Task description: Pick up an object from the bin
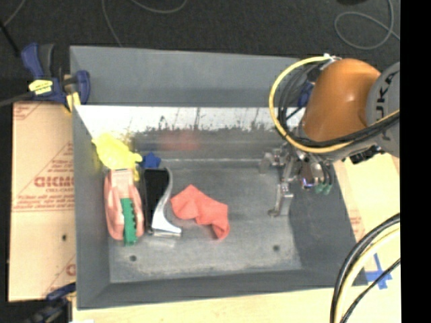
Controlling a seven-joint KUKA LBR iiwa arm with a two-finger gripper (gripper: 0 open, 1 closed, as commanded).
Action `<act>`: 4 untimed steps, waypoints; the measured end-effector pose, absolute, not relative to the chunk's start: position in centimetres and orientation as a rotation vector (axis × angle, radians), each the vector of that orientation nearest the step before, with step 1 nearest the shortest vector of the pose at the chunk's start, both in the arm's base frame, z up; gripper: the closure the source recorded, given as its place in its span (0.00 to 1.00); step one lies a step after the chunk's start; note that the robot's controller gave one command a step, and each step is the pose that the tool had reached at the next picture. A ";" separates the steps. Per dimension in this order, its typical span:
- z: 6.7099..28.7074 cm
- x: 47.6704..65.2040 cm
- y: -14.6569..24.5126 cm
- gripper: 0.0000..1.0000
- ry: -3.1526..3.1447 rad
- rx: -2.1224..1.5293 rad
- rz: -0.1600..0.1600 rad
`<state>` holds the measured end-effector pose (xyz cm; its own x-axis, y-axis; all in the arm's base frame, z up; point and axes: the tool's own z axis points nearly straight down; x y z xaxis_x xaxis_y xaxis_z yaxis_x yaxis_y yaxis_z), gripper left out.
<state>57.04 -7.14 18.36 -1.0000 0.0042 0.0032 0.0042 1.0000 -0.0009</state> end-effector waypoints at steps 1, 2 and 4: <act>18.8 57.1 -7.1 0.00 -3.145 -0.005 0.002; 14.4 57.5 -2.9 0.00 -3.151 0.070 0.006; 9.2 59.8 -1.5 0.00 -3.152 0.088 0.005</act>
Offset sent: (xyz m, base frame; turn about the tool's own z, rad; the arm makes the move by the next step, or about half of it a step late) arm 0.0036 0.0924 -0.0925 -0.1029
